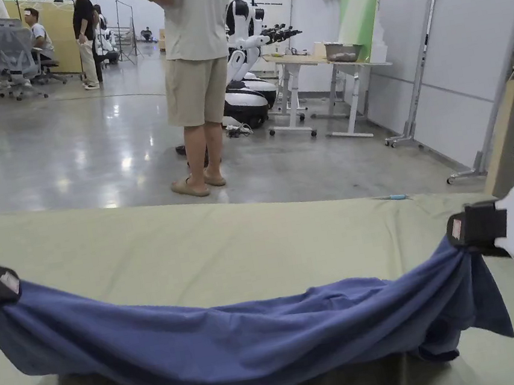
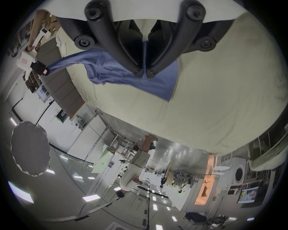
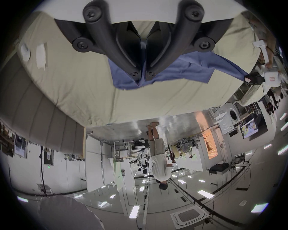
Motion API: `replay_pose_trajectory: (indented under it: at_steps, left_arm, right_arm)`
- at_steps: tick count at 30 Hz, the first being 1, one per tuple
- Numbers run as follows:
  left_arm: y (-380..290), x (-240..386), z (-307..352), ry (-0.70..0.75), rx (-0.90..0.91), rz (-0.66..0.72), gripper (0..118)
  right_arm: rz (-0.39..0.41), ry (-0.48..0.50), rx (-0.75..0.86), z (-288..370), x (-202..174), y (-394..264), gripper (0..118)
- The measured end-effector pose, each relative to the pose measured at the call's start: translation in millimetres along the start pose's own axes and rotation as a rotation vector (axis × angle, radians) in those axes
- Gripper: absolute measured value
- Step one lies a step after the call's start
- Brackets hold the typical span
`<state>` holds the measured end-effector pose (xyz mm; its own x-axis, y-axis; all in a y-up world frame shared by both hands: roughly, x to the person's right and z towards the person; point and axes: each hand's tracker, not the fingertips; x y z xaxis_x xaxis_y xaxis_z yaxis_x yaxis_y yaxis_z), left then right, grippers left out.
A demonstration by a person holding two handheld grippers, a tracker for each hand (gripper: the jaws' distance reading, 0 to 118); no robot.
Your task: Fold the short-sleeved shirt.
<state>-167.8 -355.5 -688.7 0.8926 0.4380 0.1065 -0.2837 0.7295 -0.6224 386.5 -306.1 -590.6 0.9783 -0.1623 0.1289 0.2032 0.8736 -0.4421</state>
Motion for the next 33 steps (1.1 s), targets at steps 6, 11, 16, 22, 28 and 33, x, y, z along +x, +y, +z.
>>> replay_pose_trajectory:
  at_steps: [6, 11, 16, 22, 28, 33]
  left_arm:
    - [-65, 0, 54, 0.011, 0.000, -0.031, 4]
    - [-102, -7, 88, -0.044, 0.005, 0.024, 4]
    - [-142, -21, 127, -0.038, -0.005, 0.057, 4]
    - [-189, -39, 152, 0.004, -0.071, 0.090, 4]
    - [-215, -58, 140, 0.074, -0.149, 0.114, 4]
    - [-241, -64, 122, 0.140, -0.247, 0.086, 4]
  right_arm:
    - [-0.030, 0.038, 0.021, 58, 11, -64, 6]
    - [-0.113, 0.062, -0.018, 97, 26, -98, 6]
    - [-0.087, 0.012, -0.067, 129, 39, -136, 6]
    - [-0.165, -0.035, -0.156, 145, 63, -175, 6]
    - [-0.235, -0.087, -0.244, 145, 87, -214, 6]
    - [-0.178, -0.141, -0.416, 127, 85, -257, 6]
